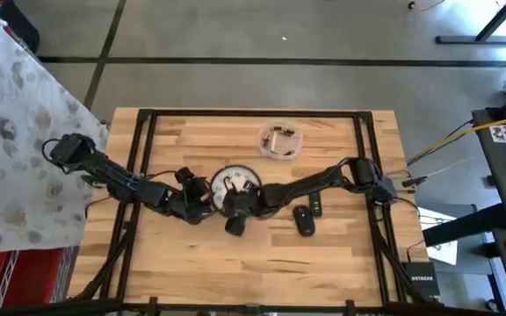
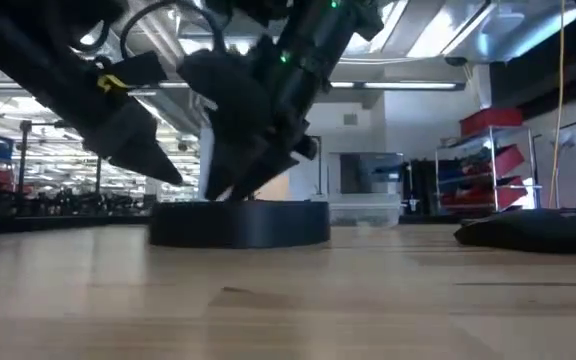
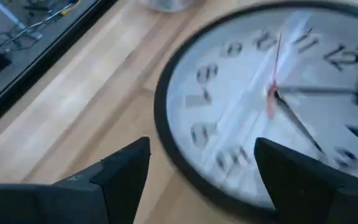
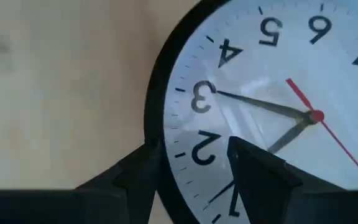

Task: Insert battery
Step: Prepare the wall clock

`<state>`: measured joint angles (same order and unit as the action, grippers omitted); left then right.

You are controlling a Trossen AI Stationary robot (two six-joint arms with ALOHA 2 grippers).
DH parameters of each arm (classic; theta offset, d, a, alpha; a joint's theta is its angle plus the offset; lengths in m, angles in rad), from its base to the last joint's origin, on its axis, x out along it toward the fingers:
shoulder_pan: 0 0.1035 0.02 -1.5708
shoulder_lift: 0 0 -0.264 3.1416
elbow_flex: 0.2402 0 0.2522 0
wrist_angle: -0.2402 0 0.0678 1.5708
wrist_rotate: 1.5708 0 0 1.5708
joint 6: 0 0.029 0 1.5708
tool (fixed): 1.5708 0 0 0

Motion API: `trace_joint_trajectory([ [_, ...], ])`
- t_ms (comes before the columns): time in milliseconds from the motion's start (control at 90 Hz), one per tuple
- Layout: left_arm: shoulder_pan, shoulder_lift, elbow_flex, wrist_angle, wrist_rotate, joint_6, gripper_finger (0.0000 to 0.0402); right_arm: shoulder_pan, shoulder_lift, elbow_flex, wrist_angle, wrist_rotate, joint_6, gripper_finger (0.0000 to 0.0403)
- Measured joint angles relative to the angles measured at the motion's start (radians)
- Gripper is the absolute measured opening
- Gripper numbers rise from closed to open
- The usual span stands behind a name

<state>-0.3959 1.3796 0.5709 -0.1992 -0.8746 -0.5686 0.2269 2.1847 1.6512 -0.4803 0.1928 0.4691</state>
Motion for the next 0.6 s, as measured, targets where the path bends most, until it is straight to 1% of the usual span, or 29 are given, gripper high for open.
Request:
trace_joint_trajectory([
  [89, -0.015, -0.001, 0.0, -0.001, 0.01, 0.0, 0.0274, 0.041, -0.019, 0.032, -0.025, 0.024, -0.06, 0.0177],
  [189, -0.033, -0.004, 0.002, -0.026, 0.009, -0.005, 0.0274, 0.087, -0.059, 0.054, -0.146, 0.059, -0.084, 0.0177],
  [333, -0.023, -0.036, 0.002, -0.208, -0.001, -0.167, 0.0274, 0.141, -0.073, 0.049, -0.41, 0.161, -0.016, 0.0177],
  [400, -0.01, -0.041, 0.002, -0.309, 0.008, -0.241, 0.0272, 0.143, -0.078, 0.034, -0.478, 0.172, 0.033, 0.0177],
  [456, 0.012, -0.043, 0.002, -0.375, 0.059, -0.289, 0.0263, 0.134, -0.08, 0.0, -0.482, 0.162, 0.067, 0.0177],
  [511, 0.038, -0.041, 0.001, -0.425, 0.151, -0.315, 0.0248, 0.121, -0.073, -0.044, -0.448, 0.157, 0.078, 0.0177],
  [544, 0.051, -0.038, -0.006, -0.426, 0.205, -0.315, 0.0239, 0.115, -0.07, -0.073, -0.407, 0.155, 0.077, 0.0177],
  [600, 0.061, -0.035, -0.026, -0.382, 0.286, -0.297, 0.0224, 0.102, -0.069, -0.12, -0.328, 0.143, 0.075, 0.0177],
])
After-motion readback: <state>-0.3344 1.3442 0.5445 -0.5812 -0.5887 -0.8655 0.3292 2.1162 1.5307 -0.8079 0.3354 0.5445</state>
